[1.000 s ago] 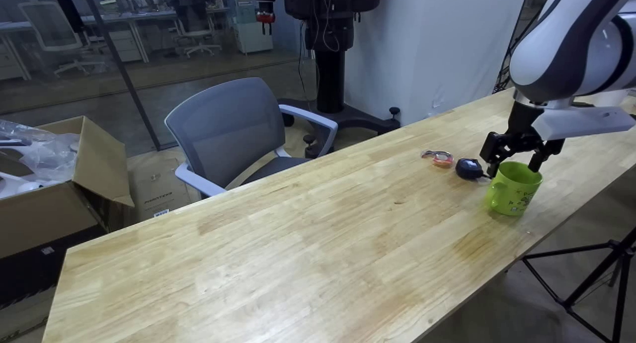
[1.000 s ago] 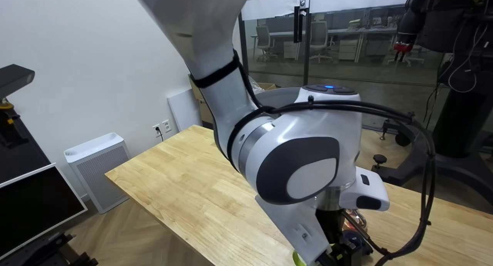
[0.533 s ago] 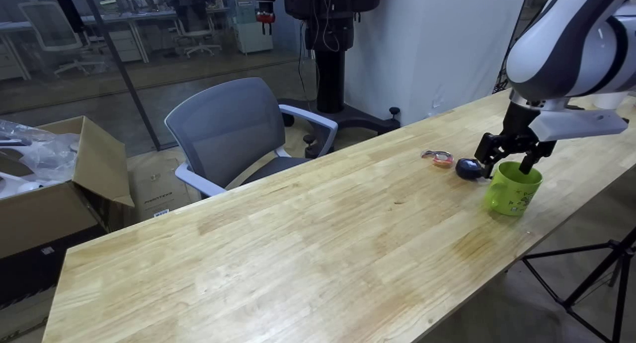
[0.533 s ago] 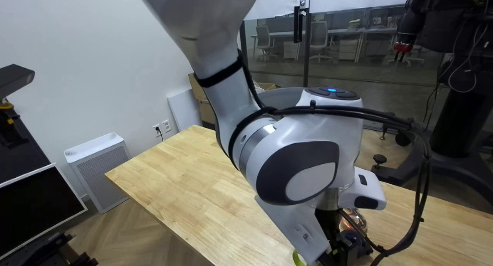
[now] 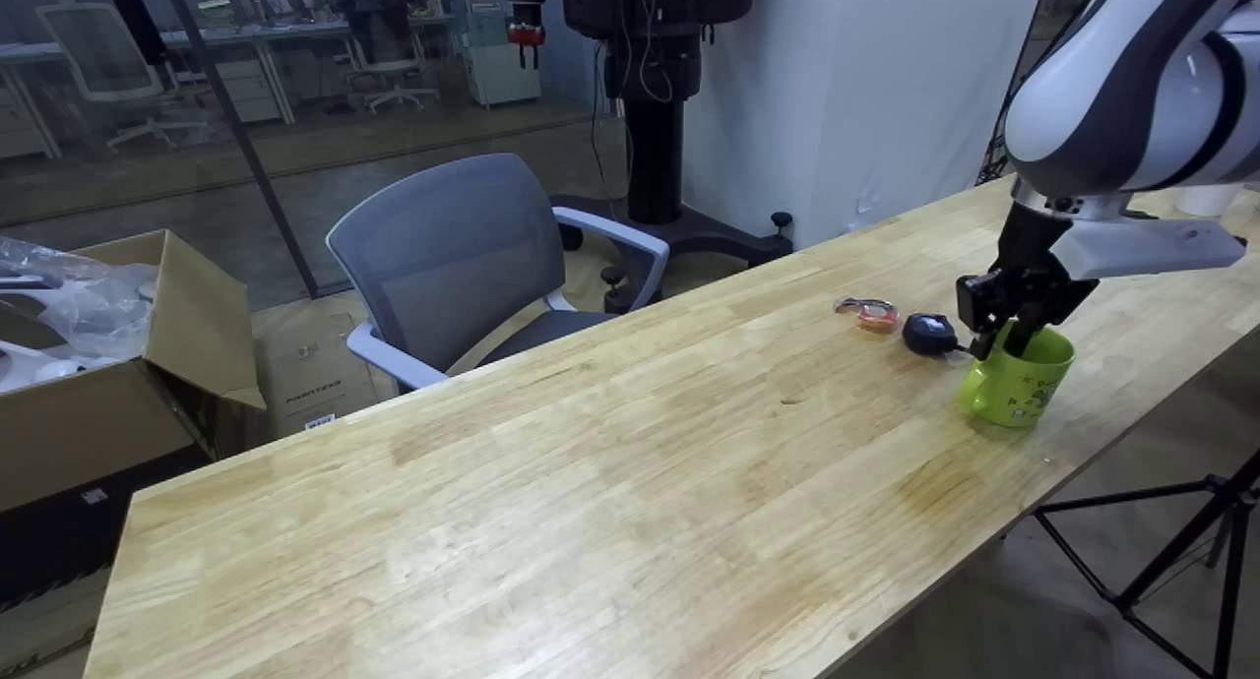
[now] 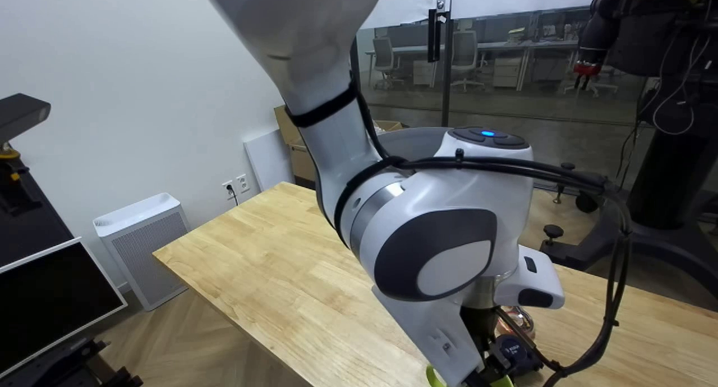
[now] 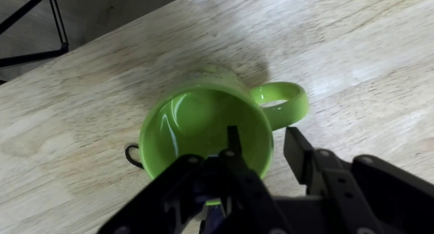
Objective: Move the mug slightly to the left
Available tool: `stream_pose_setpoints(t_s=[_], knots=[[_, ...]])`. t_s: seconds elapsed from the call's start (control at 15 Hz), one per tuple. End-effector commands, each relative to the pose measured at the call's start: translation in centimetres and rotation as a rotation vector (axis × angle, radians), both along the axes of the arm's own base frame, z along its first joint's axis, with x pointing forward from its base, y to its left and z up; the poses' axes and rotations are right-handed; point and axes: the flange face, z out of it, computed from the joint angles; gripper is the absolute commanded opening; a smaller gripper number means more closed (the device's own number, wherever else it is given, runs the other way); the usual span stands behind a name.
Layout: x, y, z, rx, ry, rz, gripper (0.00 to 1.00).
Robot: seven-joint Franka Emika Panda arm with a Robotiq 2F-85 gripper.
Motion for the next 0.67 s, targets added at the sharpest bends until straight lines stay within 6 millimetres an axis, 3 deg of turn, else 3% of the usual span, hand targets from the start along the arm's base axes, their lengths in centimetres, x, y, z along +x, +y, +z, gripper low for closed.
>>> stream_pose_setpoints(t_s=[0.0,0.13,0.6], knots=[[0.40,-0.29,-0.07,0.016,0.002,-0.019,0.11],[0.33,-0.38,-0.02,0.010,0.013,-0.030,0.00],[0.24,-0.80,0.04,0.007,0.025,-0.039,0.02]])
